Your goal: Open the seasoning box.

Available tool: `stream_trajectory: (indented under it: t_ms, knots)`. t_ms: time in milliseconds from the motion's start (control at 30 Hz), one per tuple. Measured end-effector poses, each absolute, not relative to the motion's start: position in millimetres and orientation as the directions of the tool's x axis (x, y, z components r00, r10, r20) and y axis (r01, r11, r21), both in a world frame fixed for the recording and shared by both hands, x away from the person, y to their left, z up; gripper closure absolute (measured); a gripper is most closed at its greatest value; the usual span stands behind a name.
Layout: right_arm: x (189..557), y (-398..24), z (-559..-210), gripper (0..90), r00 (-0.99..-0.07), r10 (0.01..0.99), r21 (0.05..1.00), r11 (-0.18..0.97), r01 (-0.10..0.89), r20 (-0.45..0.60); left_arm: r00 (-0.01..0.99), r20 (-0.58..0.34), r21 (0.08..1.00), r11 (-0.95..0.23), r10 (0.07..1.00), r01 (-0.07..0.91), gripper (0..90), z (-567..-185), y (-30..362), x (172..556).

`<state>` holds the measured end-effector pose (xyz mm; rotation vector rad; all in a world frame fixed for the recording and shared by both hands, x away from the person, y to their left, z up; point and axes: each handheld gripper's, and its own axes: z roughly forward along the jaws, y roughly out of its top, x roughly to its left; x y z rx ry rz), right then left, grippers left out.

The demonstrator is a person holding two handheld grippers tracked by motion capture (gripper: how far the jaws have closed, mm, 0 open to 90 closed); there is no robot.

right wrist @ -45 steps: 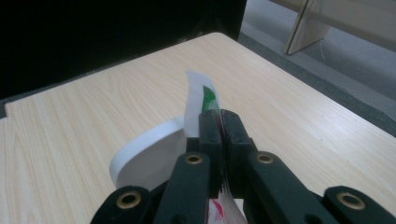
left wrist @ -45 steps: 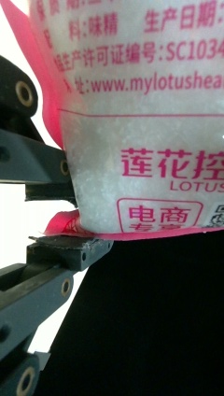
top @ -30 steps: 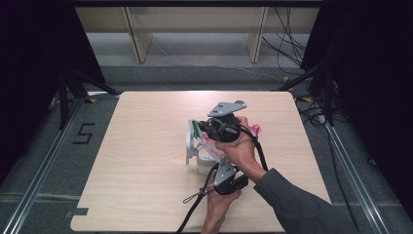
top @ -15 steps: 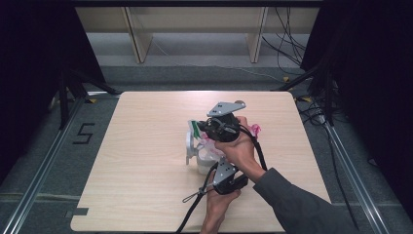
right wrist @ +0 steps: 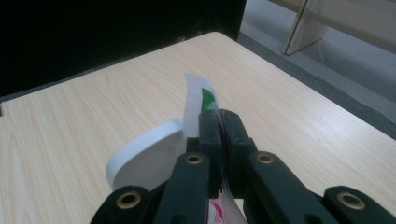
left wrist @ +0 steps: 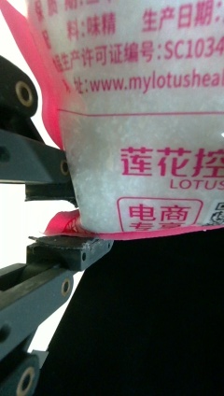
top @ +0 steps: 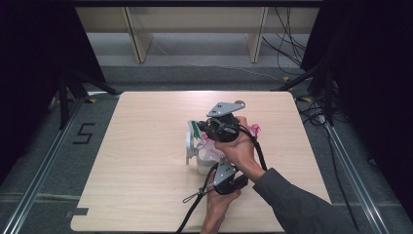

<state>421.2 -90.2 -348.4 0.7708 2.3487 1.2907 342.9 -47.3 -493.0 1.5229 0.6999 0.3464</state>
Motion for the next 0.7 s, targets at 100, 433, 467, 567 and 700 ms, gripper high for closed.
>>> stream_trajectory:
  t_ms: [100, 433, 467, 567, 700]
  knots:
    - [421.2, -89.7, -347.6, 89.1, -0.788, 0.614, 0.854, 0.434, 0.287, -0.047, 0.762, -0.197, 0.976, 0.05, 0.617, 0.212, 73.7, -492.4, -46.7, 341.9]
    - [421.3, -89.4, -348.9, 89.1, -0.787, 0.615, 0.854, 0.433, 0.29, -0.044, 0.764, -0.194, 0.976, 0.047, 0.615, 0.211, 73.7, -492.9, -46.5, 342.1]
    - [419.0, -88.1, -349.1, 89.1, -0.784, 0.619, 0.847, 0.435, 0.306, -0.035, 0.763, -0.195, 0.976, 0.049, 0.616, 0.21, 73.7, -493.0, -46.6, 342.2]
    - [420.7, -88.7, -348.4, 89.1, -0.791, 0.61, 0.854, 0.437, 0.282, -0.051, 0.763, -0.193, 0.976, 0.043, 0.618, 0.212, 73.8, -491.8, -45.6, 342.0]
    - [420.3, -88.6, -348.5, 89.1, -0.792, 0.609, 0.851, 0.443, 0.284, -0.053, 0.763, -0.197, 0.976, 0.048, 0.616, 0.213, 73.8, -492.7, -46.6, 342.5]
